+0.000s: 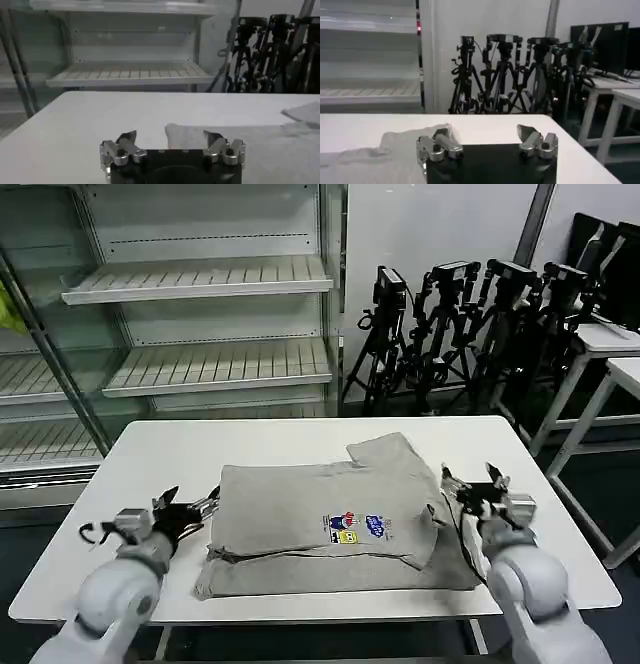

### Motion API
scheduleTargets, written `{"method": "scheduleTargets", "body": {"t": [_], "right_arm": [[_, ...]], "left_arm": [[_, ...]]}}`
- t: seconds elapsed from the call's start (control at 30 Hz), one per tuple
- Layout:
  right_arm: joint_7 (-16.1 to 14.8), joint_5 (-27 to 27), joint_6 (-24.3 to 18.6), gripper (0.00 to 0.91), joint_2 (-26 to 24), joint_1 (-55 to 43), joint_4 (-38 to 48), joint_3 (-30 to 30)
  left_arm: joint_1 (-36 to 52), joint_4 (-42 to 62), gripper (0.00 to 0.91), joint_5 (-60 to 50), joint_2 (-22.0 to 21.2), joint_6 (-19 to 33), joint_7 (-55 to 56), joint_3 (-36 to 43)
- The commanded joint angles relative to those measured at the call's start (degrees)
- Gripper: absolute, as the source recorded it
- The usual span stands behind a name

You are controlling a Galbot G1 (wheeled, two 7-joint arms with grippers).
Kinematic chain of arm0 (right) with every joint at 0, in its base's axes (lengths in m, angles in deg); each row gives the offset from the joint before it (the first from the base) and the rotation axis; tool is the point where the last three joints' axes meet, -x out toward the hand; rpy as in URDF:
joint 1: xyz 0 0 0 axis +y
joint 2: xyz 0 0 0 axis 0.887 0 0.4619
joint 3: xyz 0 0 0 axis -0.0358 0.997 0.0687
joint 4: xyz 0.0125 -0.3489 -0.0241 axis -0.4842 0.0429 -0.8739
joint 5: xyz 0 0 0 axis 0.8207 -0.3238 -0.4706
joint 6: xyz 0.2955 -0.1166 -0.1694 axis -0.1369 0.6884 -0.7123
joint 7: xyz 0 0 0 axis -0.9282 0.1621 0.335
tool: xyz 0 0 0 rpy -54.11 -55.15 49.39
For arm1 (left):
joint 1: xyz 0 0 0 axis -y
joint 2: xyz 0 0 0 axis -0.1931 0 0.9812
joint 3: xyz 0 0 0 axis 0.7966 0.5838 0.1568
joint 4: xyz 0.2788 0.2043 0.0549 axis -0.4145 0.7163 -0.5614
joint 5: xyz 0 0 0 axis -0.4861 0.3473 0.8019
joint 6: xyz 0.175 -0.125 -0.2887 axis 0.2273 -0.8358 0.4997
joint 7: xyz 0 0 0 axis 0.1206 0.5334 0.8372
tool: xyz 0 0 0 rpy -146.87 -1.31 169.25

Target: Fold and organize the clothes.

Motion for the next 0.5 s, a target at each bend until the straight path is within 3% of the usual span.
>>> {"method": "scheduleTargets", "body": {"t": [0.03,0.5], "right_arm": [[-1.0,-1.6,0.3,0.907,4.4,-19.7,23.4,8.0],[-2.1,-2.3,0.2,0.907,12.0,-31.2,45.6,9.6]], "left_arm": [[17.7,18.7,0.907,-1.2,-2.3,0.0,1.0,12.5],[23.9,28.3,0.907,2.4,-4.2,-0.1,2.4,16.7]]}}
